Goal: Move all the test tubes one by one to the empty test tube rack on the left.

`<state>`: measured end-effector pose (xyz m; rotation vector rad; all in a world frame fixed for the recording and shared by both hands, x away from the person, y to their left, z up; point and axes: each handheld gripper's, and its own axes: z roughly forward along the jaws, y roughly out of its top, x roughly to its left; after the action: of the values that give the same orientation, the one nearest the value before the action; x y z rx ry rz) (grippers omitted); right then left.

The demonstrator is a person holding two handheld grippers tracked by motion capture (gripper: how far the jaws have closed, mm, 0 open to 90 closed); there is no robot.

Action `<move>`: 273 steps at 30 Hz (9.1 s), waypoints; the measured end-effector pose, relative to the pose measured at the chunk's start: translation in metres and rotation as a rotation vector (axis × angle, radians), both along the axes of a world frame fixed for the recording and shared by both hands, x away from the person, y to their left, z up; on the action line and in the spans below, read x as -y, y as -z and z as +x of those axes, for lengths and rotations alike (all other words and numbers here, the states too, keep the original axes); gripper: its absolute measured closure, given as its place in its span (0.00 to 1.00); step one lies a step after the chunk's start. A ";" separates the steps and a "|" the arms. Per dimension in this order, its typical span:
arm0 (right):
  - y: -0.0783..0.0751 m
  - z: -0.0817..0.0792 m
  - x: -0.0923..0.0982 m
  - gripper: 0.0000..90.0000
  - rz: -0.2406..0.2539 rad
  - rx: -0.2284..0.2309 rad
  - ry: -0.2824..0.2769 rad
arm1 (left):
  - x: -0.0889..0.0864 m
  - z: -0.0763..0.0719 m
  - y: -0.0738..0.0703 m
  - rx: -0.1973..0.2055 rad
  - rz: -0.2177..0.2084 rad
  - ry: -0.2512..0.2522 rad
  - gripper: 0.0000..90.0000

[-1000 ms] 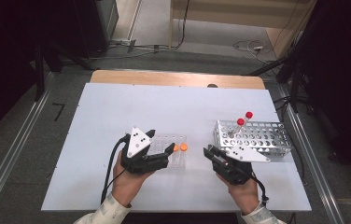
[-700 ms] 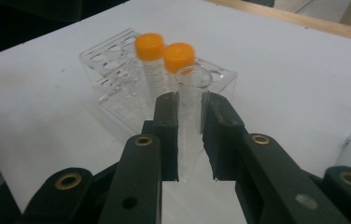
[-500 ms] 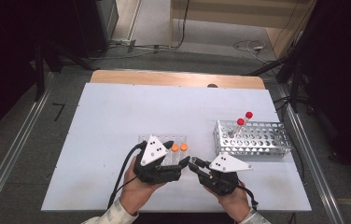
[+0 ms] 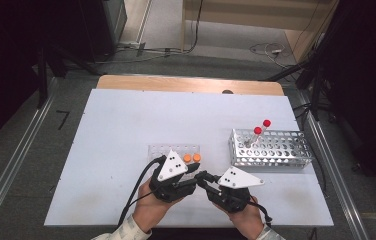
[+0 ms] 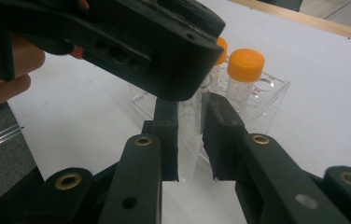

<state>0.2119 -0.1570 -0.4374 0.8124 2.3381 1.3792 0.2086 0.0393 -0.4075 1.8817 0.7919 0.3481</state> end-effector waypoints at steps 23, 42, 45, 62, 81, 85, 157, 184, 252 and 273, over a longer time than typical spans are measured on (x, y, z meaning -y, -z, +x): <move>0.002 -0.002 -0.003 0.82 0.000 0.020 0.014 | 0.003 -0.001 0.004 -0.001 0.019 -0.016 0.85; 0.001 0.005 0.003 0.31 0.011 -0.041 0.003 | -0.008 0.001 -0.001 -0.014 0.025 -0.017 0.86; 0.001 0.006 0.008 0.29 0.021 -0.047 0.015 | -0.013 0.003 -0.003 -0.026 0.022 -0.014 0.85; 0.001 0.015 0.028 0.27 0.021 -0.049 0.070 | -0.037 0.008 -0.014 -0.036 0.019 -0.051 0.85; 0.002 0.020 0.033 0.27 0.020 -0.046 0.100 | -0.060 0.011 -0.029 -0.027 0.010 -0.084 0.85; 0.003 0.020 0.033 0.27 0.019 -0.045 0.102 | -0.064 0.012 -0.032 -0.024 0.013 -0.087 0.85; -0.005 0.051 0.085 0.30 0.015 -0.005 0.381 | -0.068 0.027 -0.001 0.000 0.013 -0.310 0.25; 0.014 0.111 0.113 0.63 -0.026 0.033 0.546 | -0.065 0.027 0.000 -0.005 0.024 -0.300 0.26; 0.001 0.021 0.032 0.80 -0.030 0.011 0.078 | -0.035 0.005 -0.014 0.038 -0.020 -0.146 0.29; 0.003 0.003 0.002 0.80 -0.031 0.015 -0.038 | 0.004 -0.004 -0.004 0.037 0.012 0.011 0.72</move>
<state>0.2151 -0.1590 -0.4406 0.7503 2.3688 1.3565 0.2049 0.0348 -0.4033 1.8849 0.7565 0.3803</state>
